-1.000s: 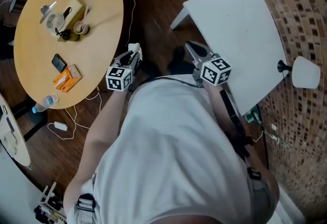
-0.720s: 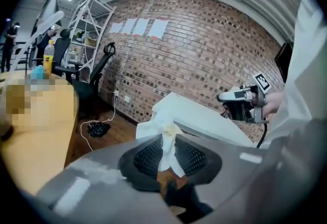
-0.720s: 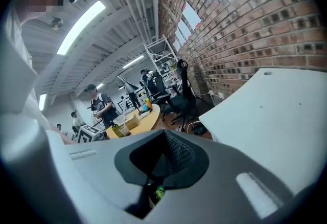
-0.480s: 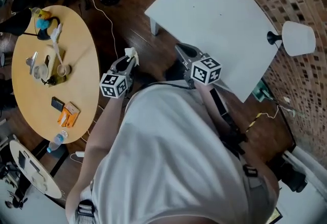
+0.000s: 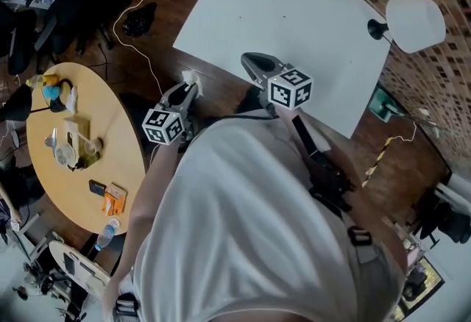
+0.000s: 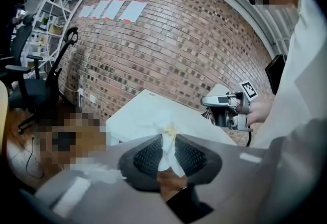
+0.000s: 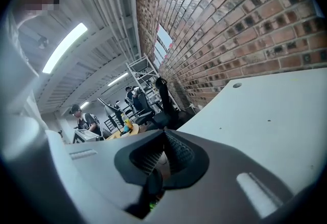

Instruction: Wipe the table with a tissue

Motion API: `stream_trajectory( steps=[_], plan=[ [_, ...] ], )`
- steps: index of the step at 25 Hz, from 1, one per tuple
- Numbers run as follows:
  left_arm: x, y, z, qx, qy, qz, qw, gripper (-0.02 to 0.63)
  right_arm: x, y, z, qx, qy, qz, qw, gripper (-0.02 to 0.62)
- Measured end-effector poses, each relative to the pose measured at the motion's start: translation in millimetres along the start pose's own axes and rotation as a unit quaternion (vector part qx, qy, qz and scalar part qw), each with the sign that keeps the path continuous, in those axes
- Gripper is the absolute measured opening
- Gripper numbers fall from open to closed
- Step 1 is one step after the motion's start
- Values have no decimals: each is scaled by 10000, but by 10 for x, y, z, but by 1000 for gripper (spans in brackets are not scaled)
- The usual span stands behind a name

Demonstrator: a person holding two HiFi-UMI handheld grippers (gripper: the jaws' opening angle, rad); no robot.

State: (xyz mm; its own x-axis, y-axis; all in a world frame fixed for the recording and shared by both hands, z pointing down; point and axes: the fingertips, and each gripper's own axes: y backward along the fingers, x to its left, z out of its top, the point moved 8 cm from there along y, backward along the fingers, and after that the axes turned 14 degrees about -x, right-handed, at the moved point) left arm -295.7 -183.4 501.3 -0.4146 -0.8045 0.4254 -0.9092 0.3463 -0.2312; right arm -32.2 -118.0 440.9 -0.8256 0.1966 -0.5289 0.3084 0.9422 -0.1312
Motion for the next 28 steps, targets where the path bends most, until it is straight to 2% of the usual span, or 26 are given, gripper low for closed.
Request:
stream_trajectory(
  steps=[7, 14, 20, 28],
  plan=[
    [20, -606, 177, 338, -44, -374, 9987, 80, -389, 70, 104, -32, 82, -337, 9994, 8],
    [-177, -1168, 288, 676, -250, -568, 9958, 80, -727, 256, 332, -159, 89, -342, 9992, 8],
    [-99, -1405, 487, 910, -485, -648, 9926, 80, -844, 314, 406, -358, 14, -423, 9985, 8],
    [-61, -1808, 567, 1220, -674, -992, 9853, 80, -952, 474, 471, -590, -101, -795, 9950, 9]
  ],
)
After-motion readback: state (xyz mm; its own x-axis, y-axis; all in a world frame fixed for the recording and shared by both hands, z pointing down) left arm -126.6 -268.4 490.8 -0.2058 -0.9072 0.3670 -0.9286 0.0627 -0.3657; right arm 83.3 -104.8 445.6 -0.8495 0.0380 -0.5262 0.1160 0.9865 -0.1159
